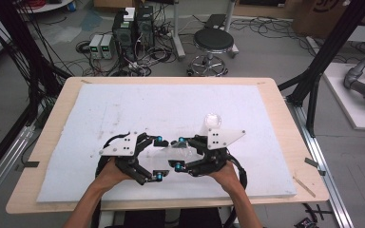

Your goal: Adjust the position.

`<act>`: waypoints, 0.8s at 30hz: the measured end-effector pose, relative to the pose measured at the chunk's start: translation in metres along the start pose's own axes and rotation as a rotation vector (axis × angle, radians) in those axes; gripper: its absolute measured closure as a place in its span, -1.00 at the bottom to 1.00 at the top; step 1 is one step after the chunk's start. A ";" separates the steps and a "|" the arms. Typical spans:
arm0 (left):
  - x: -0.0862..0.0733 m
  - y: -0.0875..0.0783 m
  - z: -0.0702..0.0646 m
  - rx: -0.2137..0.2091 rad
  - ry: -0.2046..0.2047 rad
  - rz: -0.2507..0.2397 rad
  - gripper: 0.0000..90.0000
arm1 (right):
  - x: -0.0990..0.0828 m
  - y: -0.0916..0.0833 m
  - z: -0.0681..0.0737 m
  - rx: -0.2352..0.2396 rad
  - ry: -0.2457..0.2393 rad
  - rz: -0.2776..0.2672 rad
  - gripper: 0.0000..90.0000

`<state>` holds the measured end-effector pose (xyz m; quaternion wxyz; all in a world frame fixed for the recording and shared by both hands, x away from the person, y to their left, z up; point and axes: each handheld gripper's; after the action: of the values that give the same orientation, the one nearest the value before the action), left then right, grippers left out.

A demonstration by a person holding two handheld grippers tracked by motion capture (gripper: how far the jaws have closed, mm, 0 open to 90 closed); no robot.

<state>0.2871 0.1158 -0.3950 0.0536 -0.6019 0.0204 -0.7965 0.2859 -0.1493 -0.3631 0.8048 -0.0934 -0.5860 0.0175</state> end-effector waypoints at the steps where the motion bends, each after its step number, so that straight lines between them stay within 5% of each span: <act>1: 0.000 0.001 0.000 -0.004 0.002 0.000 -0.64 | 0.000 0.000 0.000 0.000 0.002 0.001 -0.04; 8: -0.002 0.002 -0.001 -0.039 0.027 -0.007 -0.49 | -0.001 0.003 0.000 0.019 0.005 0.004 -0.04; 24: -0.005 0.002 -0.001 -0.036 0.019 -0.002 -0.17 | -0.002 0.006 0.001 0.030 -0.005 0.018 0.01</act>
<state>0.2878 0.1146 -0.4004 0.0416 -0.5952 0.0347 -0.8018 0.2848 -0.1437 -0.3659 0.8044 -0.0867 -0.5868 0.0336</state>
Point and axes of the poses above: each handheld gripper's, and its own axes: y roughly forward along the jaws, x roughly out of its top, z roughly to its left, and after that the axes turned 14 degrees about y, right-handed
